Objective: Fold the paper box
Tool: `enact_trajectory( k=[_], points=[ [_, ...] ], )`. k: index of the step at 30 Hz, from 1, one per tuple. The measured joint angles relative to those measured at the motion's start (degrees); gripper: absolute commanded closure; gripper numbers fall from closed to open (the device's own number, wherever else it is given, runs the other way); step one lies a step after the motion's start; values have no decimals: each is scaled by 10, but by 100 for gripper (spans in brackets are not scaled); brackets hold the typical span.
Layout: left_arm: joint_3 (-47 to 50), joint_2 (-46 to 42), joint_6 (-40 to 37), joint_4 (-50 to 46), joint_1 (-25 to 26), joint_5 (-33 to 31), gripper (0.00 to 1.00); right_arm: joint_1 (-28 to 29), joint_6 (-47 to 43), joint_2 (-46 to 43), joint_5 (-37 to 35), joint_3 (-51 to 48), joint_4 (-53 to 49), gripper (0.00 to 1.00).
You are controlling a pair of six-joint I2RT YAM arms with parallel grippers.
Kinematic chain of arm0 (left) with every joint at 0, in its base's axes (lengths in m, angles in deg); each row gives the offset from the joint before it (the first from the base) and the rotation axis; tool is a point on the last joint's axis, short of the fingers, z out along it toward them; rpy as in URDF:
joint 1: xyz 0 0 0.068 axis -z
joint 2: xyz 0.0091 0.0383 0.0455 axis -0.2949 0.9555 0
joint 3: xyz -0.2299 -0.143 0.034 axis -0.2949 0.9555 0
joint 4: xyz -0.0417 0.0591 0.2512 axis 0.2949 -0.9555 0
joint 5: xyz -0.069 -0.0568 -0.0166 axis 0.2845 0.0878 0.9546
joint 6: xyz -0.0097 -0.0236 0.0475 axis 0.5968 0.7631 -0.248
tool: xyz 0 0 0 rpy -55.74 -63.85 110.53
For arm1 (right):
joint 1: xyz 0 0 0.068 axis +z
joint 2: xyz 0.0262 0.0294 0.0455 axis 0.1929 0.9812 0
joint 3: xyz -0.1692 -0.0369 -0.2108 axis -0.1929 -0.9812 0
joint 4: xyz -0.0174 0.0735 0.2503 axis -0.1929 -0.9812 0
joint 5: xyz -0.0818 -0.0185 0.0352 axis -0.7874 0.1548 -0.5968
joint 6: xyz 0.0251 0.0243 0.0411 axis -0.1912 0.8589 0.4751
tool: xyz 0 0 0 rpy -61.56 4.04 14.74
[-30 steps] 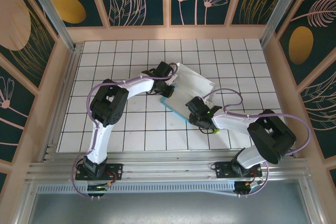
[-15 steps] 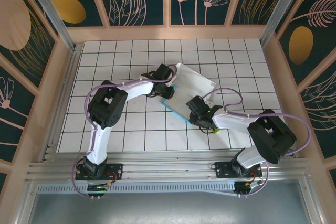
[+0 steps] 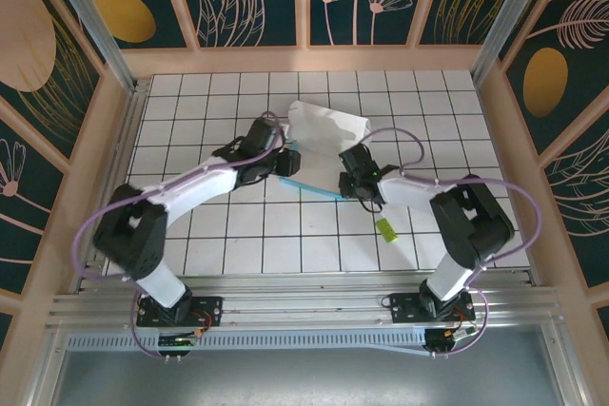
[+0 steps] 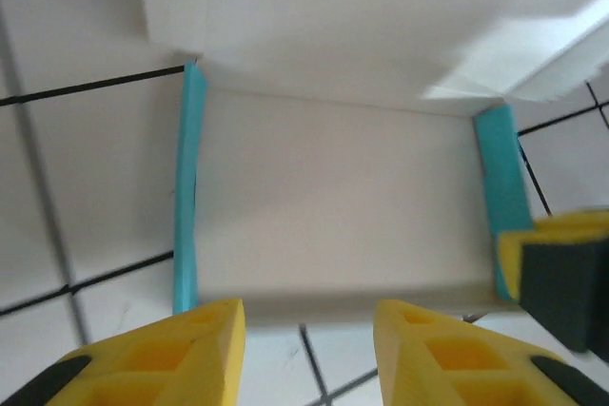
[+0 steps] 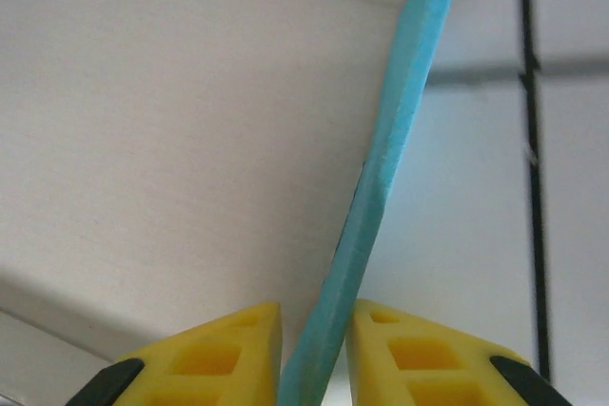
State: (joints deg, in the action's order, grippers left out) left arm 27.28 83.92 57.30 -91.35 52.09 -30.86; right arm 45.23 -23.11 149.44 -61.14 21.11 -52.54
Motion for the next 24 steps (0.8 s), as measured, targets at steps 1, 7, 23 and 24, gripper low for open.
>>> enact_trajectory(
  k=[1, 7, 23, 24],
  points=[
    [24, -30, 16, 10, -5, -7, 53, -2, -26, 19, 6, 24, 3, 75],
    [142, -158, 102, 69, -57, -35, 41, -1, -104, 103, 41, 139, 4, 70],
    [158, -167, 68, 83, -76, -4, 39, -1, -158, -45, 34, 119, -56, 1],
    [155, -167, 50, 84, -76, 10, 38, -10, -173, -86, 38, 103, -64, 1]
  ],
)
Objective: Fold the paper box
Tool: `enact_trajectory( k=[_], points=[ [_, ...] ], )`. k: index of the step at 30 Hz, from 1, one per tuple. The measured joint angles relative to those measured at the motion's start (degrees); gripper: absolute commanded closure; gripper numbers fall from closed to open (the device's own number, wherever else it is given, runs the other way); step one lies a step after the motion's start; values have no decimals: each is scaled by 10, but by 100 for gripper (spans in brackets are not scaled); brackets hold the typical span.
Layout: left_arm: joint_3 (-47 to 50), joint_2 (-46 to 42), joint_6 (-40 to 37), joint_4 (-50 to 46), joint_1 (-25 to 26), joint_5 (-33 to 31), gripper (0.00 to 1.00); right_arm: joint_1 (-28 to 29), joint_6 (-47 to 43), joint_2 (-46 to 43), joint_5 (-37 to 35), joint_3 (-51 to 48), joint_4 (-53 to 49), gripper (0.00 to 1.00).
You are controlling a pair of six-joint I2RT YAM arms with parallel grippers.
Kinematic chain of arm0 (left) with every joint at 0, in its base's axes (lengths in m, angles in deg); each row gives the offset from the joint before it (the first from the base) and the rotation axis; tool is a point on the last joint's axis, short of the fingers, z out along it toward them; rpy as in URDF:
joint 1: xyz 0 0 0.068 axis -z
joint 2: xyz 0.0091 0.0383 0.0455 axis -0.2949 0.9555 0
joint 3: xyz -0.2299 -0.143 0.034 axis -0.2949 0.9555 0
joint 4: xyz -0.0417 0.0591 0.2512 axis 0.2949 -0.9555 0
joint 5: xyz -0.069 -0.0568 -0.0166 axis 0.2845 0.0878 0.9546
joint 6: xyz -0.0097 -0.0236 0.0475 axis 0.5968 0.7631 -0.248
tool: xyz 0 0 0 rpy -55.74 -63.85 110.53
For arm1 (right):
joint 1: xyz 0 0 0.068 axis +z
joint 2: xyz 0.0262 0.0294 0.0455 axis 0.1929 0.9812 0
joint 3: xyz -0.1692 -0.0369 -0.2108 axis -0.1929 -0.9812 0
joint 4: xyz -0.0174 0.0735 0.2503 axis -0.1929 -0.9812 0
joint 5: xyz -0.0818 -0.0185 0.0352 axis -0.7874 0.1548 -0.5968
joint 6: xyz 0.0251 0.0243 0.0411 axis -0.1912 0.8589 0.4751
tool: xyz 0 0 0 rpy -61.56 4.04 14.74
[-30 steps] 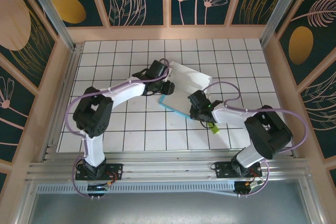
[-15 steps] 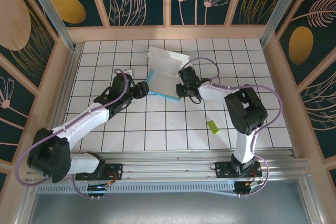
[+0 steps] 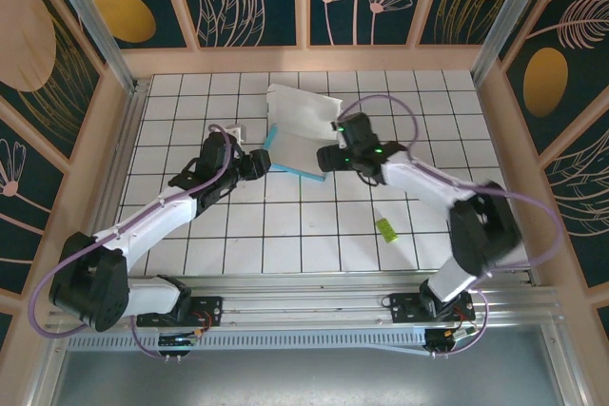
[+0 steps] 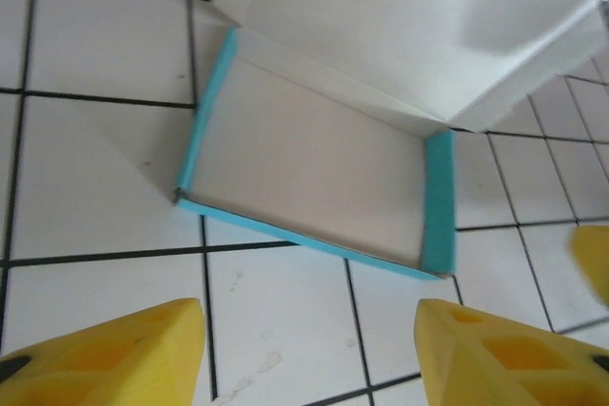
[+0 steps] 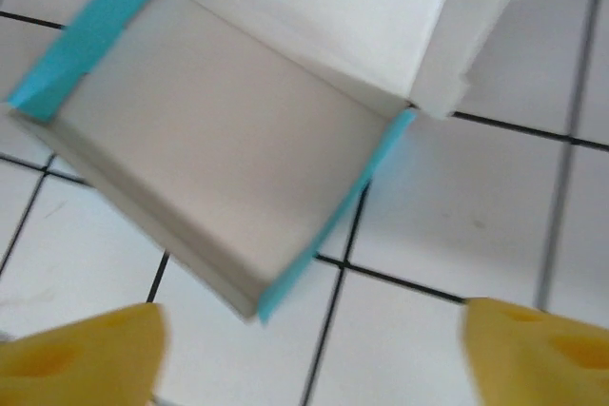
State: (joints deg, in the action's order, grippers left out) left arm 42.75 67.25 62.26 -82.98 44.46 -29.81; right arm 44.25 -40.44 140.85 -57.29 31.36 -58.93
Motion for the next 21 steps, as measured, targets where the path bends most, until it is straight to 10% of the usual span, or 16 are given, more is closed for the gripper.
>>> enact_trajectory(
  k=[5, 11, 21],
  points=[
    [-18, -12, -106, 0, 0, 70, 33, -61, -90, -146, 36, -45, -93, 3],
    [-45, -47, -204, -30, 0, 134, 31, -56, -112, -103, 36, 11, -286, 7],
    [-41, -81, -248, -58, 0, 143, 30, -19, 195, -61, -13, -18, -351, 1]
  ],
)
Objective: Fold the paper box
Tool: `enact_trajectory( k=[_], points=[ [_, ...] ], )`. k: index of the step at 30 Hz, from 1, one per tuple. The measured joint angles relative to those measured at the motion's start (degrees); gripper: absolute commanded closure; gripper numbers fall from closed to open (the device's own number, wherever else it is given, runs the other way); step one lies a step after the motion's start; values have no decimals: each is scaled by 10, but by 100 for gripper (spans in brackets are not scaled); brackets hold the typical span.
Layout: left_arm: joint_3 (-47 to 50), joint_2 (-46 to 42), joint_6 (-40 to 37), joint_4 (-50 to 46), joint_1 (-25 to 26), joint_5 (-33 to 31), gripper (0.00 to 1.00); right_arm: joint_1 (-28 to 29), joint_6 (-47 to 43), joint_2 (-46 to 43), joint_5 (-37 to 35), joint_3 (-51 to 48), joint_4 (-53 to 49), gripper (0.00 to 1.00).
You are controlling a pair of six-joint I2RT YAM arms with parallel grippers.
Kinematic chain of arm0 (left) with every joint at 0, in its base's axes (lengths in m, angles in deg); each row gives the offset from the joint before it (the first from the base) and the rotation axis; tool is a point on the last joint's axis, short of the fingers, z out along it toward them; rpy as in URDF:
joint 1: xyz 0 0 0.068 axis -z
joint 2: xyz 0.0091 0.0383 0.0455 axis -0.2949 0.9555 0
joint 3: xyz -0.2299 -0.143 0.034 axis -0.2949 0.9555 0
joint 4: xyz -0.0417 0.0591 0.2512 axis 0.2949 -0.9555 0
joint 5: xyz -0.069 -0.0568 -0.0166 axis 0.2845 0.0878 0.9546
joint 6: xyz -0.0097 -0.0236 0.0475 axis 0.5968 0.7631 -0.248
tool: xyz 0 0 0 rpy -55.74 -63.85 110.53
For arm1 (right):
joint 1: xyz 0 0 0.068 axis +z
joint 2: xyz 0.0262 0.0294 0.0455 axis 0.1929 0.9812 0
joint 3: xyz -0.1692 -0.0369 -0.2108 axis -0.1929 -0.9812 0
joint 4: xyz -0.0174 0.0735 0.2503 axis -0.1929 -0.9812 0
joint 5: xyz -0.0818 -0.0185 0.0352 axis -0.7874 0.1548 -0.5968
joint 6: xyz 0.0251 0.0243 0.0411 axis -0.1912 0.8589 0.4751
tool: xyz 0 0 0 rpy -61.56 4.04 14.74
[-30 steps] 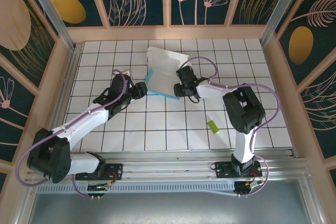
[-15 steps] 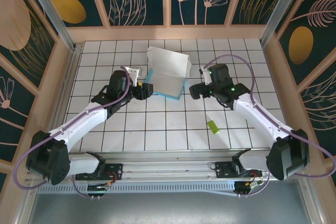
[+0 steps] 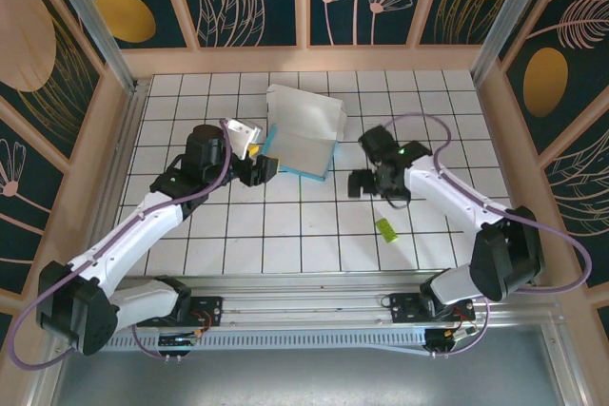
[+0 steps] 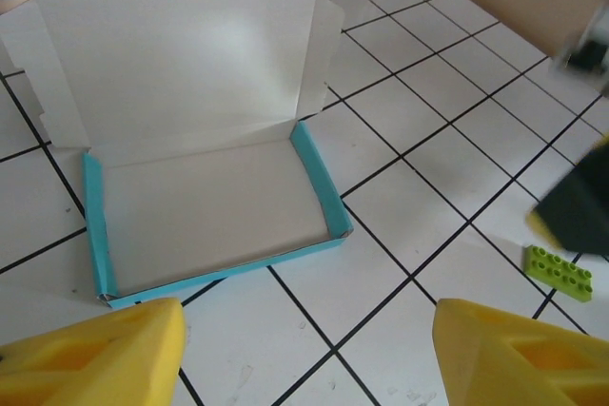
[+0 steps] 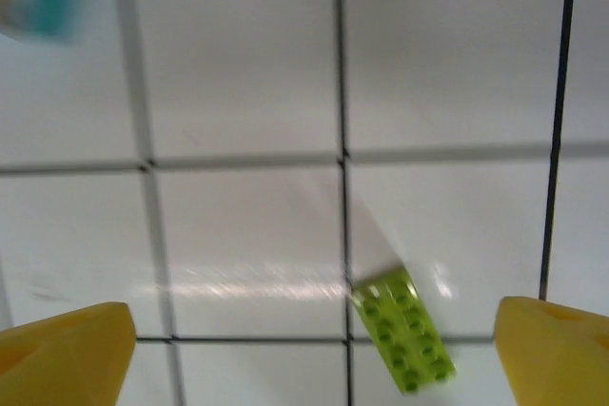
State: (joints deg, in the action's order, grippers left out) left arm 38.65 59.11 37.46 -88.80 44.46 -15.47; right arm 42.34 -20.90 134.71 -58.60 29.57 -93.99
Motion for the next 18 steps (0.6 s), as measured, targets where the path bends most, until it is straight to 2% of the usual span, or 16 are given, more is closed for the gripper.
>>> enact_trajectory(
  k=[3, 7, 12, 18],
  points=[
    [14, -8, 5, 11, 0, 17, 30, 11, 61, -17, -3, -82, -10, 1],
    [35, -9, 17, 25, 0, 38, 30, 8, 85, -37, -2, -140, -1, 1],
    [50, -10, 26, 28, 0, 54, 30, -18, 69, -24, 14, -166, 51, 1],
    [62, -40, 28, 29, 0, 60, 30, -19, 59, -17, 24, -168, 102, 2]
  ],
)
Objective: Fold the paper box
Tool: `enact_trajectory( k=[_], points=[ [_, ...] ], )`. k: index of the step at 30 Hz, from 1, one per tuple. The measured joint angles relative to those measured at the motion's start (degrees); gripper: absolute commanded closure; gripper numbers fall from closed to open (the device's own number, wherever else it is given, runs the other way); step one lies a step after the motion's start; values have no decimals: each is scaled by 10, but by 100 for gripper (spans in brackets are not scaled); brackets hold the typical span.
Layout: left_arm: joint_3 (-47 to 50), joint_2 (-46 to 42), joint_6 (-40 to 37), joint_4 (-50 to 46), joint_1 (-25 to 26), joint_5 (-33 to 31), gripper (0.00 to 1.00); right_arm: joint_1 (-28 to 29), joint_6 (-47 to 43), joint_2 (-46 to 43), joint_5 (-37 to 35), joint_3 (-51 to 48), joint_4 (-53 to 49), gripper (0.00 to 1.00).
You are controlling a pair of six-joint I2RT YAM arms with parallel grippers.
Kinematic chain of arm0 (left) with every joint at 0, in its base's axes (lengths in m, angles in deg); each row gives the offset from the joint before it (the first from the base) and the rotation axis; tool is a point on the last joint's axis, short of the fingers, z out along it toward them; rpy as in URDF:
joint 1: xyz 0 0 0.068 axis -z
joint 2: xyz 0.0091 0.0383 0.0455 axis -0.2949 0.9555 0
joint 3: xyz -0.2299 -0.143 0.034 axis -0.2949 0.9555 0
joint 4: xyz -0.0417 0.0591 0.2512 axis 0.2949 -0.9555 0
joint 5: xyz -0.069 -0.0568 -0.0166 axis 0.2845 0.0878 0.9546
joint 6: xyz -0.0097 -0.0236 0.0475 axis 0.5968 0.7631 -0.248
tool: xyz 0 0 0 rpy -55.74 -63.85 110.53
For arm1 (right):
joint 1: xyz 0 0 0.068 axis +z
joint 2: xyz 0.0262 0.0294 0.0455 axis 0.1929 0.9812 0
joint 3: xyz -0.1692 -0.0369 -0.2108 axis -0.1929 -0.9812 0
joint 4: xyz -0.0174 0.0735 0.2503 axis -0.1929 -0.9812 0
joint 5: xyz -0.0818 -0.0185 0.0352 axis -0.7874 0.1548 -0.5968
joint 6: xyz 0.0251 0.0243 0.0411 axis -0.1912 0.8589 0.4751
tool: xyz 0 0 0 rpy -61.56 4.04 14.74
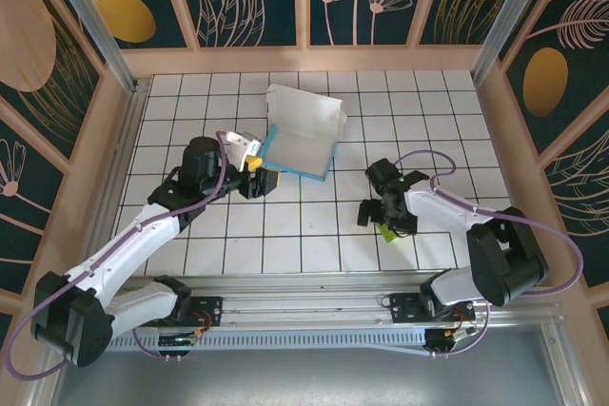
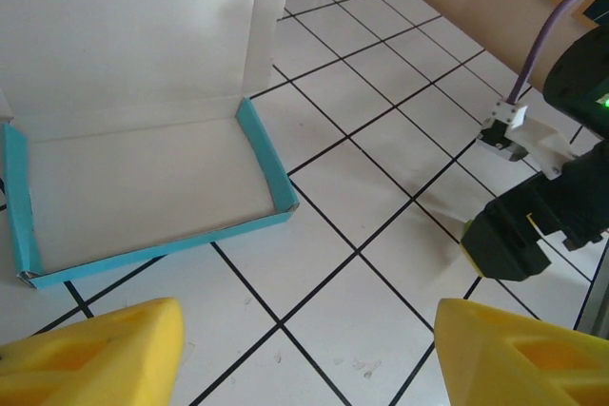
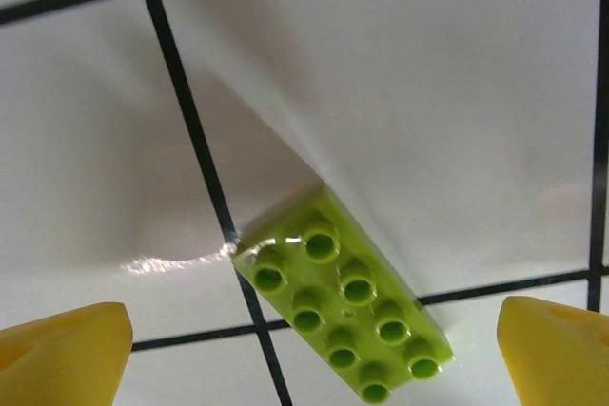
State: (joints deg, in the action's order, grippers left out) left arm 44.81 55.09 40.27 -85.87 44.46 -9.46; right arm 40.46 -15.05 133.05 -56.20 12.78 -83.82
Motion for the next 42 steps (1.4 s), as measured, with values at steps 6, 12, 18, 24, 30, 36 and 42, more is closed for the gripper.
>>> enact_trajectory(
  k=[6, 12, 18, 24, 30, 36, 42],
  points=[
    [7, -16, 0, -1, 0, 1, 30, 0, 4, 8, 6, -40, 49, 8],
    [7, -17, 2, -1, 0, 0, 30, 18, 47, -19, 19, -54, 45, 16],
    [7, -18, 11, -1, 0, -4, 30, 28, 73, -47, 25, -78, 35, 40],
    [7, -26, 26, -2, 0, -8, 30, 26, 76, -42, 0, -78, 21, 61],
    [6, -24, 36, -2, 0, -17, 30, 26, 65, -42, -7, -72, 13, 73],
    [-9, -12, 46, -6, 0, -37, 30, 38, 41, -54, -19, -33, 13, 75],
    [-19, -13, 64, -7, 0, -77, 29, 76, -3, -62, -56, 65, 6, 75]
  ],
)
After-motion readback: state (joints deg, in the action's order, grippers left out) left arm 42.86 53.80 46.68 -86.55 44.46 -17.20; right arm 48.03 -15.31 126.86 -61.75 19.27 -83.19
